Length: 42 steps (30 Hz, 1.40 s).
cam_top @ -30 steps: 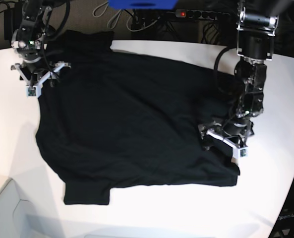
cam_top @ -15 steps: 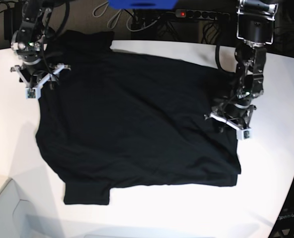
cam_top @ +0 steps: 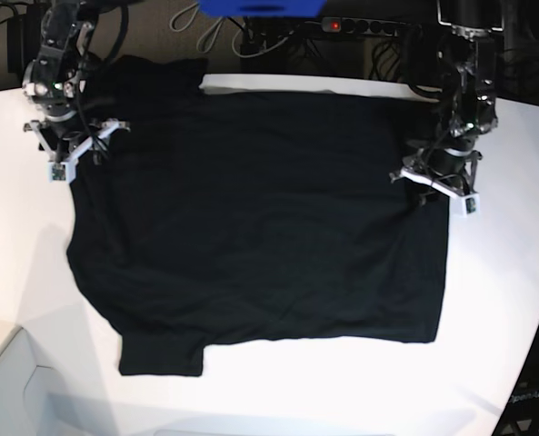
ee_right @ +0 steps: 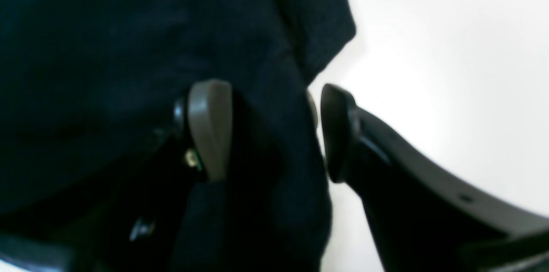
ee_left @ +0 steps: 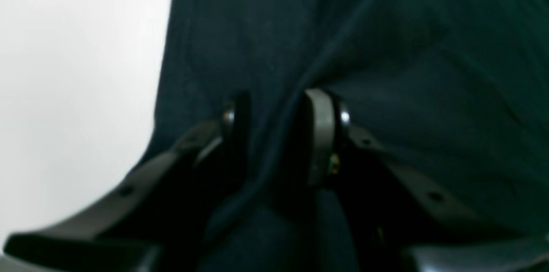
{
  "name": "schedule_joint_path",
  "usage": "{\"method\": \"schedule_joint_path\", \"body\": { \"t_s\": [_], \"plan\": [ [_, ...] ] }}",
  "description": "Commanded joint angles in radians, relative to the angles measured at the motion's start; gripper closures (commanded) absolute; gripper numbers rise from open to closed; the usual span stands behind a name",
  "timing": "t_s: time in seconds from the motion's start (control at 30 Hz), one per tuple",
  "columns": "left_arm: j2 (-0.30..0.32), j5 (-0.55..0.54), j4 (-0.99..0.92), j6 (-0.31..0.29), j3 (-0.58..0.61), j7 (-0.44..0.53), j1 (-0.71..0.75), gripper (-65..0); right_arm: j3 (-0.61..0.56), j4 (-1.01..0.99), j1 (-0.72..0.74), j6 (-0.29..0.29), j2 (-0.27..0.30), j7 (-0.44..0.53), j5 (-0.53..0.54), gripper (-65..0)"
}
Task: Layout the t-shirt on the table in an organized manner, then fold the t-shirt properly
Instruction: 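Pull the shirt corners outward with both grippers to flatten it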
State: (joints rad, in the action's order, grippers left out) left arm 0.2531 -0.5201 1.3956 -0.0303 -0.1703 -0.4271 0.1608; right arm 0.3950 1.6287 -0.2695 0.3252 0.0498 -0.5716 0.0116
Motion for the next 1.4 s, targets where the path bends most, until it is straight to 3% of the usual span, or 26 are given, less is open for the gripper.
{"method": "schedule_joint_path", "body": {
  "t_s": [0.0,0.2,0.43,0.67,0.97,1.2,1.27,1.37],
  "plan": [
    [0.007,0.007,0.003,0.01,-0.016,-0.055,0.007,-20.5,0.002,0.008,-0.007,0.001,0.008,-0.005,-0.006,-33.1],
    [0.002,0.007,0.014,0.005,-0.117,-0.158,0.016,-20.5,0.002,0.011,-0.03,0.001,0.008,-0.005,-0.006,-33.1],
    [0.004,0.007,0.043,0.005,-0.193,-0.163,0.007,-20.8,0.002,0.014,-0.06,0.001,0.009,-0.003,-0.011,-33.1],
    [0.008,0.007,0.057,0.005,-0.2,-0.163,-0.028,-20.8,0.0,0.037,-0.089,0.001,0.011,-0.003,-0.011,-33.1],
    [0.001,0.007,0.27,0.005,-0.2,-0.187,0.019,-20.7,0.003,0.158,-0.087,0.001,-0.012,-0.003,-0.006,-33.1],
    [-0.085,0.007,0.311,0.005,-0.257,-0.267,0.082,-20.2,0.003,0.184,-0.07,0.001,-0.049,-0.003,-0.006,-33.1],
    [-0.096,0.007,0.311,0.005,-0.271,-0.309,0.099,-16.9,0.003,0.184,-0.067,0.001,-0.049,-0.003,-0.006,-32.5],
    [-0.096,0.007,0.313,0.005,-0.272,-0.349,0.115,0.0,0.0,0.181,-0.064,0.001,-0.051,-0.003,-0.006,-24.1]
  ]
}}
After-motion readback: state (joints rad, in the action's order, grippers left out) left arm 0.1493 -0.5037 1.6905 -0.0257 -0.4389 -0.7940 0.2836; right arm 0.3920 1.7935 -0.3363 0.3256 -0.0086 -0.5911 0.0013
